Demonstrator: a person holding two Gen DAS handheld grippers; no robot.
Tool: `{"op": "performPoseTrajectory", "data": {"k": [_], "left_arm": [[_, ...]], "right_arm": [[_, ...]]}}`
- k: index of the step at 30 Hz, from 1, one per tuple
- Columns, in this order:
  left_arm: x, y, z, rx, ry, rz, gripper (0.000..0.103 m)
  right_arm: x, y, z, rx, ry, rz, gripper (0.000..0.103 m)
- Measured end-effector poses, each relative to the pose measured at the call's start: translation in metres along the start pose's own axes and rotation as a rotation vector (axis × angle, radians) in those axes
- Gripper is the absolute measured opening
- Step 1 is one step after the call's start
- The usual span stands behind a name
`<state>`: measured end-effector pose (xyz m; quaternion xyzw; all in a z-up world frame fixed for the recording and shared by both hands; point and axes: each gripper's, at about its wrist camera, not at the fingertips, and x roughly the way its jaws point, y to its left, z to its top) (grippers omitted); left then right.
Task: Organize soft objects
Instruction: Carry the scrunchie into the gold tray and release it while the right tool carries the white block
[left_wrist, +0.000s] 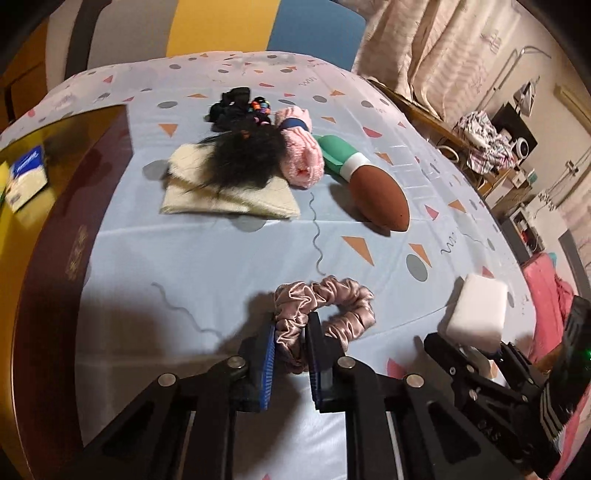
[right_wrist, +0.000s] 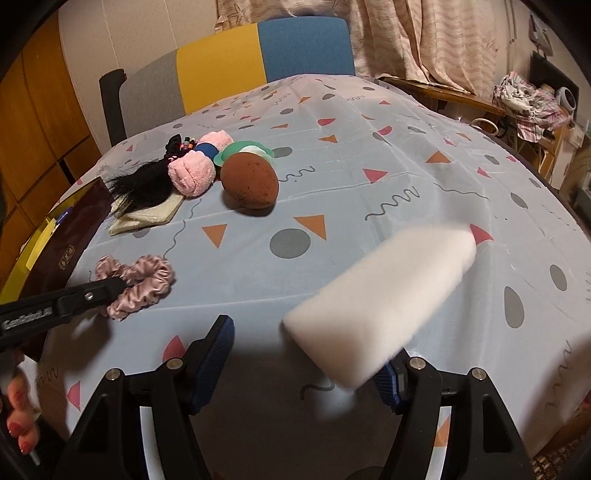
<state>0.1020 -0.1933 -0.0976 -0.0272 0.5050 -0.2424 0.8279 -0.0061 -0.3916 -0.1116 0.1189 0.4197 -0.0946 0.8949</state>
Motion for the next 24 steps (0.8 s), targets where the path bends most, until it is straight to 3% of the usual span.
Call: {"op": "performPoseTrajectory", "data": {"k": [3, 6, 9, 12, 14, 15, 16, 18, 24], "left_arm": [[-0.007, 0.006, -0.002, -0.025, -0.003, -0.022, 0.013], [-0.014, 0.008, -0.005, -0.025, -0.021, -0.029, 0.013], [-0.020, 0.009, -0.006, -0.027, -0.035, -0.041, 0.013], [-0.026, 0.012, -0.006, -0.038, -0.044, -0.057, 0.013], [-0.029, 0.013, -0.006, -0.042, -0.048, -0.069, 0.013], [-0.031, 0.013, -0.006, -0.043, -0.052, -0.074, 0.013], [-0.034, 0.014, -0.006, -0.045, -0.059, -0.079, 0.013], [-0.040, 0.012, -0.006, -0.039, -0.076, -0.082, 0.013], [-0.065, 0.015, -0.004, -0.039, -0.125, -0.119, 0.013]], "right_arm": [[-0.004, -0.005, 0.000, 0.027, -0.012, 0.006, 0.055], [-0.008, -0.011, 0.001, 0.058, 0.016, 0.083, 0.055], [-0.019, -0.011, -0.002, 0.050, 0.051, 0.148, 0.069], [-0.038, -0.016, -0.008, 0.061, 0.056, 0.209, 0.069], [-0.054, -0.022, -0.009, 0.083, 0.009, 0.225, 0.070], [-0.064, -0.027, -0.008, 0.098, -0.030, 0.208, 0.075], [-0.067, -0.030, -0.006, 0.107, -0.049, 0.192, 0.086], [-0.069, -0.040, 0.001, 0.174, -0.053, 0.119, 0.094], [-0.026, -0.041, 0.018, 0.349, 0.143, 0.016, 0.093]]}}
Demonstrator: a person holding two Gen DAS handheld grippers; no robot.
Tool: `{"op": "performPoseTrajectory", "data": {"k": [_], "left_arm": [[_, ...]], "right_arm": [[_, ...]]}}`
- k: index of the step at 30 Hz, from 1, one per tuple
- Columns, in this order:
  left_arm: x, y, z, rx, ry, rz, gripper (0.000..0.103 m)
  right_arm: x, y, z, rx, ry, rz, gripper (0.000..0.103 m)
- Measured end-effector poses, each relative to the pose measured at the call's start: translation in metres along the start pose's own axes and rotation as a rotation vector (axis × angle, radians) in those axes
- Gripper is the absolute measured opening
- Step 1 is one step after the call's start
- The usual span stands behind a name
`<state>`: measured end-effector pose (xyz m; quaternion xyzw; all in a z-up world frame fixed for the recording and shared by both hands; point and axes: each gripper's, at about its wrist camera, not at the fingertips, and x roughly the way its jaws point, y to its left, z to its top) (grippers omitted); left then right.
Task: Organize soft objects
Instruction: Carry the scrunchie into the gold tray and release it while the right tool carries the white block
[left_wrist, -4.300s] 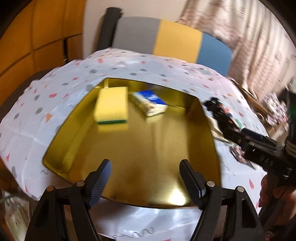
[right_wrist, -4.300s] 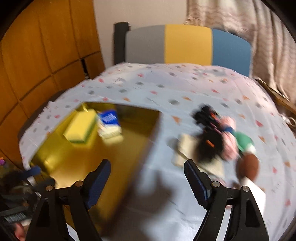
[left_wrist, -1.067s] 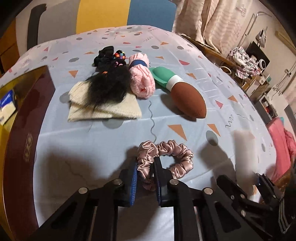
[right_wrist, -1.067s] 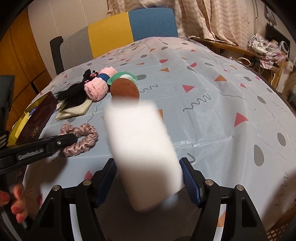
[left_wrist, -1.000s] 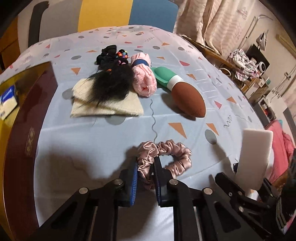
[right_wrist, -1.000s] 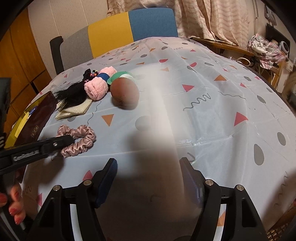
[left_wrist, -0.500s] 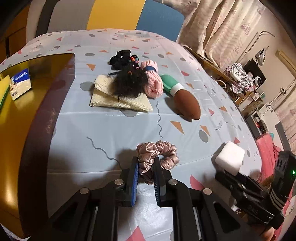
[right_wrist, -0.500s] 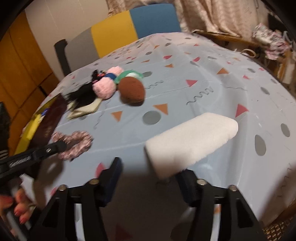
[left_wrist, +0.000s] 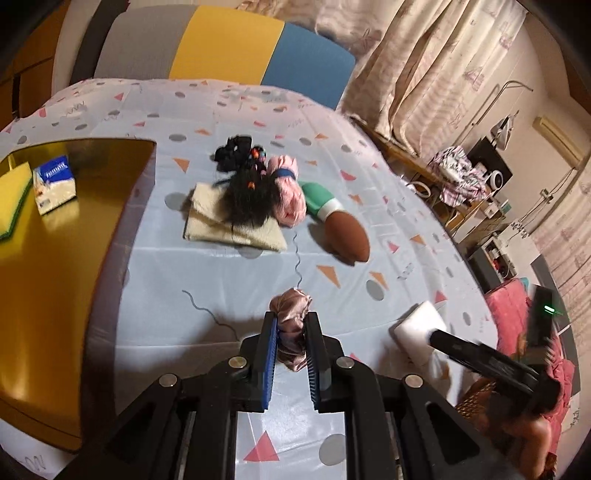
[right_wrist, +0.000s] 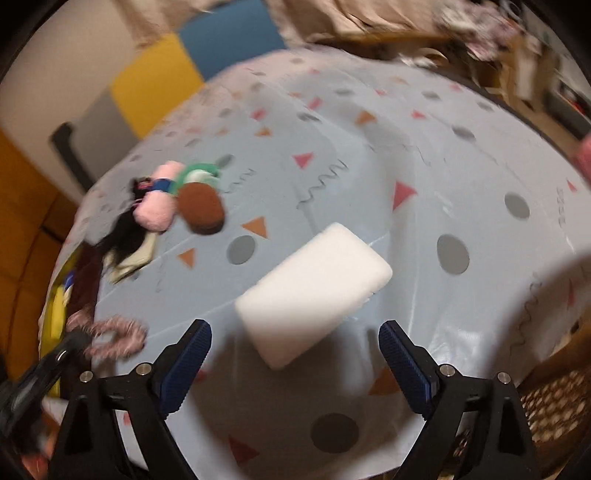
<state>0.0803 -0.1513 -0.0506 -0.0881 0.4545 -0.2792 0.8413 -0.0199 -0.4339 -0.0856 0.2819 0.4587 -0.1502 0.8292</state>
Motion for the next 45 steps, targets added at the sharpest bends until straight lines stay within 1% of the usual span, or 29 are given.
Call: {"op": "performPoseTrajectory", "data": {"k": [3, 5, 6, 8, 9, 10, 11, 13, 15, 17, 20, 24, 26, 28, 30, 36, 42, 45], "left_arm": [[-0.012, 0.006, 0.003, -0.009, -0.022, -0.015, 0.013], [-0.020, 0.013, 0.004, -0.020, -0.031, -0.020, 0.013], [-0.023, 0.016, 0.005, -0.025, -0.035, -0.021, 0.013], [-0.029, 0.024, 0.005, -0.038, -0.042, -0.022, 0.013], [-0.032, 0.029, 0.005, -0.049, -0.045, -0.025, 0.013], [-0.035, 0.034, 0.005, -0.060, -0.048, -0.027, 0.013], [-0.037, 0.039, 0.005, -0.070, -0.052, -0.030, 0.013], [-0.043, 0.047, 0.006, -0.086, -0.060, -0.035, 0.013], [-0.049, 0.054, 0.008, -0.101, -0.070, -0.043, 0.013], [-0.055, 0.059, 0.010, -0.107, -0.082, -0.048, 0.013], [-0.065, 0.068, 0.015, -0.123, -0.104, -0.057, 0.013], [-0.075, 0.079, 0.024, -0.142, -0.128, -0.058, 0.013], [-0.079, 0.083, 0.027, -0.134, -0.139, -0.043, 0.013], [-0.086, 0.091, 0.031, -0.116, -0.150, -0.009, 0.013], [-0.093, 0.103, 0.033, -0.127, -0.161, 0.014, 0.013], [-0.112, 0.154, 0.036, -0.190, -0.204, 0.118, 0.013], [-0.118, 0.208, 0.031, -0.267, -0.209, 0.223, 0.013], [-0.120, 0.229, 0.029, -0.302, -0.211, 0.269, 0.013]], "right_arm": [[0.012, 0.006, 0.011, 0.089, 0.010, -0.013, 0.093], [0.024, 0.019, 0.018, 0.072, 0.012, -0.071, 0.093], [0.031, 0.024, 0.019, 0.065, 0.021, -0.101, 0.090], [0.041, 0.027, 0.020, 0.066, 0.023, -0.133, 0.088], [0.042, 0.029, 0.020, 0.044, 0.001, -0.160, 0.080], [0.043, 0.034, 0.019, 0.010, -0.014, -0.196, 0.069], [0.044, 0.036, 0.018, -0.013, -0.024, -0.214, 0.068], [0.043, 0.035, 0.015, -0.031, -0.037, -0.215, 0.064], [0.040, 0.032, 0.013, -0.037, -0.049, -0.181, 0.062], [0.036, 0.028, 0.012, -0.017, -0.059, -0.132, 0.061], [0.033, 0.027, 0.009, 0.004, -0.071, -0.082, 0.060], [0.032, 0.035, 0.004, 0.008, -0.077, -0.053, 0.060], [0.029, 0.039, 0.001, 0.003, -0.081, -0.037, 0.060], [0.026, 0.044, -0.001, -0.006, -0.084, -0.020, 0.060], [0.022, 0.051, -0.003, -0.012, -0.090, 0.002, 0.060], [0.011, 0.078, -0.013, -0.053, -0.096, 0.068, 0.060], [0.003, 0.106, -0.027, -0.098, -0.094, 0.124, 0.060], [-0.001, 0.116, -0.031, -0.116, -0.096, 0.144, 0.060]]}}
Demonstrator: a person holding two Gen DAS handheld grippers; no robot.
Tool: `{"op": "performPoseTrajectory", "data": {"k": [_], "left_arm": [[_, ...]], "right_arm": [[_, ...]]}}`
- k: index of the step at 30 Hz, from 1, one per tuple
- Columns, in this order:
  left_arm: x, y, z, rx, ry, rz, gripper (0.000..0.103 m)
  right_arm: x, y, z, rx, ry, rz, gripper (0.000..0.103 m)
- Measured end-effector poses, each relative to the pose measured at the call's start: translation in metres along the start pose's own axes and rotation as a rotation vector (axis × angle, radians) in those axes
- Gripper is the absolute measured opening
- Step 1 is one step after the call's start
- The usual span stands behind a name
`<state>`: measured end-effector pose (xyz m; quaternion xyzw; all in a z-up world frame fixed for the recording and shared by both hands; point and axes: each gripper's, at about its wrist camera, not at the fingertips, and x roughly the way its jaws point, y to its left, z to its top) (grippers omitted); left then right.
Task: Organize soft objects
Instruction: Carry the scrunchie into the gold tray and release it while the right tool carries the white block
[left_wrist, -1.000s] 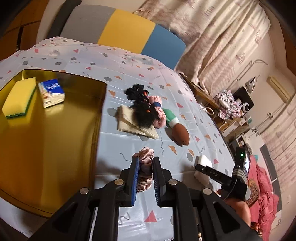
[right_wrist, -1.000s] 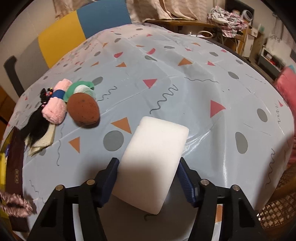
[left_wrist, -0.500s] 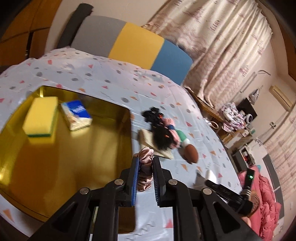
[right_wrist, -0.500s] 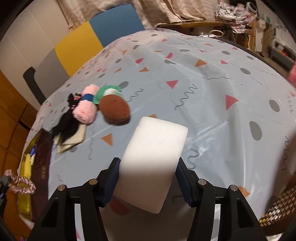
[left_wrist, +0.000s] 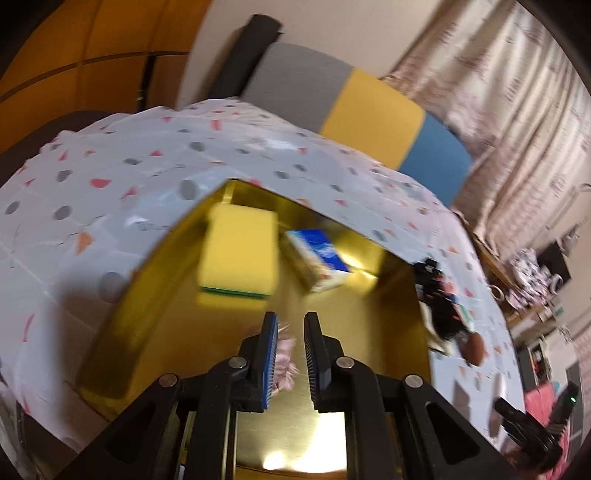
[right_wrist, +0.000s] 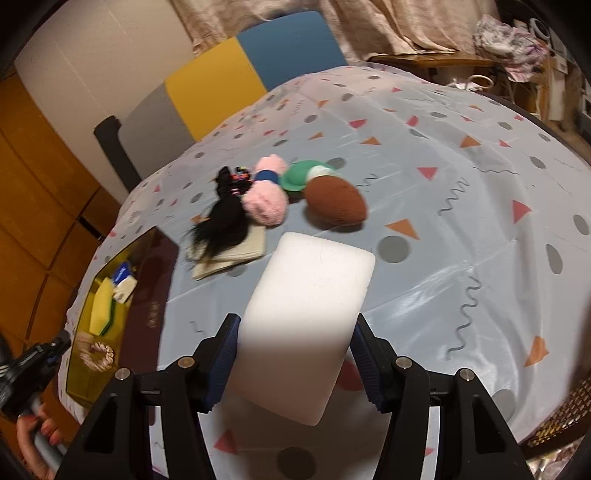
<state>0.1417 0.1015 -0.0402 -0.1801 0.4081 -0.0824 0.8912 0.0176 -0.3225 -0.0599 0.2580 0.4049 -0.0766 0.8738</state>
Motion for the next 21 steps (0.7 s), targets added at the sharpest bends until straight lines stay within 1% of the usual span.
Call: {"op": "performPoseTrajectory", "data": {"k": [4, 5, 7, 8, 10, 12, 14, 18, 21], "left_arm": [[0.000, 0.019, 0.004, -0.015, -0.018, 0.075, 0.014], [0.001, 0.022, 0.004, -0.018, -0.019, 0.100, 0.015], [0.000, 0.026, 0.005, -0.031, -0.024, 0.142, 0.022], [-0.002, 0.026, 0.004, -0.034, -0.032, 0.151, 0.027], [-0.006, 0.023, 0.003, -0.028, -0.047, 0.159, 0.031], [-0.011, 0.018, 0.001, -0.012, -0.061, 0.162, 0.037], [-0.014, 0.010, -0.003, 0.007, -0.058, 0.150, 0.039], [-0.010, -0.014, -0.015, 0.066, -0.014, 0.094, 0.040], [-0.006, -0.030, -0.025, 0.117, 0.020, 0.075, 0.040]], "right_arm": [[-0.001, 0.010, -0.003, -0.020, -0.003, 0.009, 0.060], [0.000, 0.012, -0.004, -0.026, -0.004, 0.003, 0.060], [0.000, 0.012, -0.005, -0.026, -0.003, 0.002, 0.060], [0.001, 0.012, -0.006, -0.022, 0.001, 0.006, 0.060], [0.002, 0.014, -0.006, -0.021, 0.008, 0.017, 0.060], [0.002, 0.018, -0.007, -0.032, 0.007, 0.024, 0.060], [0.001, 0.025, -0.007, -0.044, 0.008, 0.039, 0.060], [0.000, 0.048, -0.006, -0.096, 0.009, 0.079, 0.060], [0.000, 0.073, -0.004, -0.153, 0.016, 0.120, 0.060]]}}
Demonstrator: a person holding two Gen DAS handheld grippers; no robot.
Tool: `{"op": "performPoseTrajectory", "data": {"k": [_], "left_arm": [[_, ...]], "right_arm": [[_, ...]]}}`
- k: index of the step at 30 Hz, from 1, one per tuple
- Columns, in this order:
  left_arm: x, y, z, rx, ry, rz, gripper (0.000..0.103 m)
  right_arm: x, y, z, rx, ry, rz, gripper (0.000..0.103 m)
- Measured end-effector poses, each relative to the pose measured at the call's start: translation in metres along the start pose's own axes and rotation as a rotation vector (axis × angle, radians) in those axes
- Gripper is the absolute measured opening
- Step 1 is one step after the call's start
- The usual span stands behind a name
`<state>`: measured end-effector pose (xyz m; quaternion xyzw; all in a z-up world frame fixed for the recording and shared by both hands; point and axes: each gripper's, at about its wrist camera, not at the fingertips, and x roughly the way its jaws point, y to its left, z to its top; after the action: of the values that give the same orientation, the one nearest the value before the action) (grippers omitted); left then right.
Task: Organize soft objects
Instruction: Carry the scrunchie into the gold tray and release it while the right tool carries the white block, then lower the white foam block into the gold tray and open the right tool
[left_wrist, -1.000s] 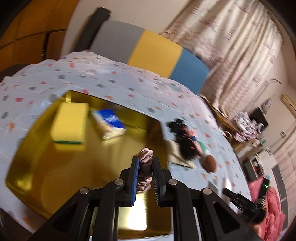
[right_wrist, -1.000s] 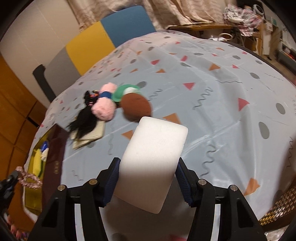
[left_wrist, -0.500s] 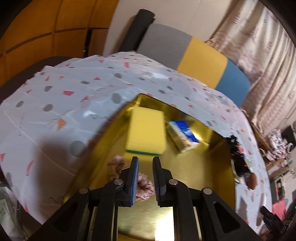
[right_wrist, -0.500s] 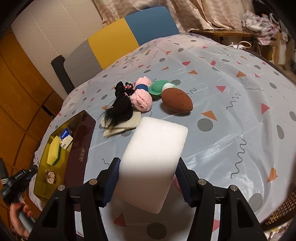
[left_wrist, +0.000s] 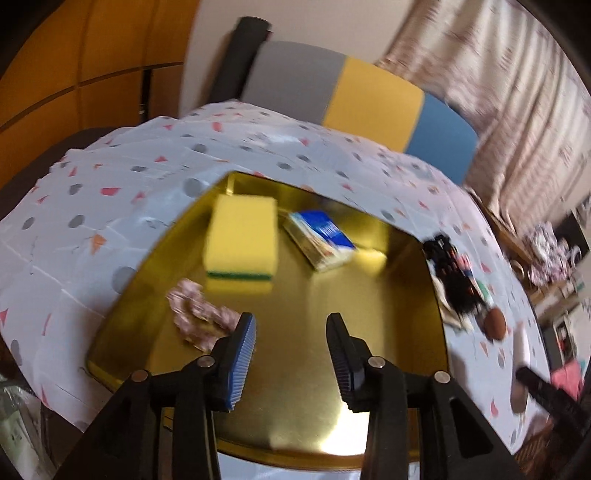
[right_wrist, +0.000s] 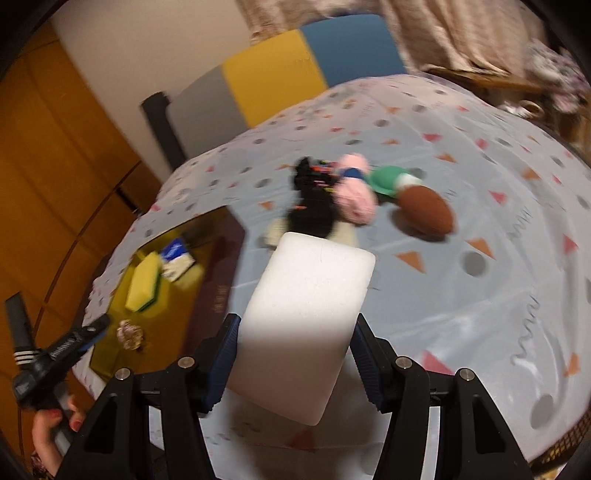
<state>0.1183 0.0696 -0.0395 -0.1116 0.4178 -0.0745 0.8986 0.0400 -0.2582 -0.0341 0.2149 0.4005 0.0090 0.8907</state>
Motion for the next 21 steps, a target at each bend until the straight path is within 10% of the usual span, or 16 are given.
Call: {"op": "performPoseTrajectory", "data": {"k": [21], "left_arm": [[-0.001, 0.004, -0.008, -0.018, 0.045, -0.003, 0.040]], "right_arm": [[0.141, 0.165, 0.049, -0.510, 0.128, -0.011, 0.060]]}}
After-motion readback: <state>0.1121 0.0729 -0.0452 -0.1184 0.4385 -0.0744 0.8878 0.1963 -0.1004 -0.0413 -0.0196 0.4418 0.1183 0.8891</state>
